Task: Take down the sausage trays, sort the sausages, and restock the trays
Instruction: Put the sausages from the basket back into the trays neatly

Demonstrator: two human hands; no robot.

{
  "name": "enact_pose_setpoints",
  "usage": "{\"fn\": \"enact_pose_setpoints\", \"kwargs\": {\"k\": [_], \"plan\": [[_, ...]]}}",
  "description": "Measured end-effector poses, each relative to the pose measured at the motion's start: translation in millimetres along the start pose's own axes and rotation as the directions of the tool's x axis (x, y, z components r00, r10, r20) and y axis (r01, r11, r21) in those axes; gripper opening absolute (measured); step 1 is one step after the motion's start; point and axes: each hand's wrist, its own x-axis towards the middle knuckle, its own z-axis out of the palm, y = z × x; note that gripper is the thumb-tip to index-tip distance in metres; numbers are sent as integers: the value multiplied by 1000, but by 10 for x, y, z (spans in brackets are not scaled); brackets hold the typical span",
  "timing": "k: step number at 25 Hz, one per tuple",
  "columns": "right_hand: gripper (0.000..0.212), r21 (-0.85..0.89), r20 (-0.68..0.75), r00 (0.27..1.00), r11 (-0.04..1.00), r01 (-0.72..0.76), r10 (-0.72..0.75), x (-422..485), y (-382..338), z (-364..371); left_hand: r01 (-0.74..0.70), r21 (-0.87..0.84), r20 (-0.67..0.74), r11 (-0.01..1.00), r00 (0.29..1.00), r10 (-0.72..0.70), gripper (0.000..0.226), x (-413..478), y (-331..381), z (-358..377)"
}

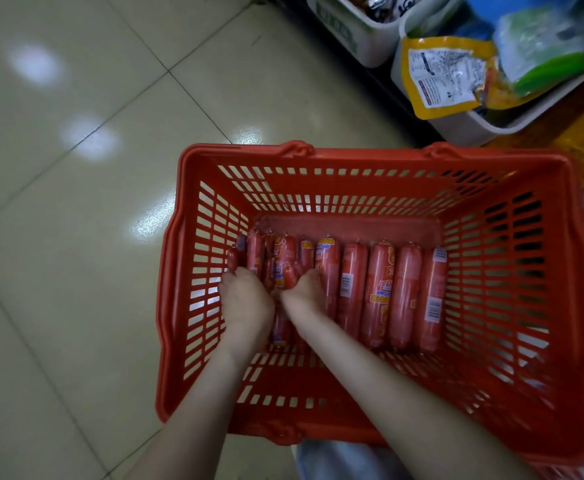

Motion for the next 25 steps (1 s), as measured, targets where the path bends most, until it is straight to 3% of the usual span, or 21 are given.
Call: {"fn": "enact_pose_setpoints", "kwargs": {"k": [5, 8, 10, 13, 15, 18, 22, 25], "plan": [[47, 305, 89, 996, 952, -7, -21, 53, 147, -110, -74, -125, 83, 989, 993, 85, 26, 58, -21, -89], [18, 384, 122, 991, 923, 6, -57, 14, 179, -241, -87, -213, 199, 973, 971, 130, 29, 50, 55, -160], [11, 493, 120, 992, 870, -20, -45, -33, 102, -385, -41, -372, 307, 927, 937, 165, 25, 44, 117, -218], [18, 640, 173, 976, 768, -10, -132, -147, -30, -909, 69, -676, 423, 733, 851, 310, 23, -115, 374, -355], [22, 749, 243, 937, 662, -17, -250, -324, -19, -1396, 91, -745, 455, 661, 793, 404, 22, -262, 642, -415], [16, 800, 215, 927, 599, 14, -308, -688, 271, -2116, 75, -740, 532, 668, 673, 514, 22, -628, 1119, -395], [23, 817, 35, 978, 570, 90, -204, -1215, 913, -2828, 30, -706, 637, 707, 464, 616, 25, -1373, 1674, -168], [18, 887, -123, 980, 426, 178, -153, -1669, 1530, -3234, -68, -692, 662, 719, 337, 669, 29, -2036, 1992, 77]]}}
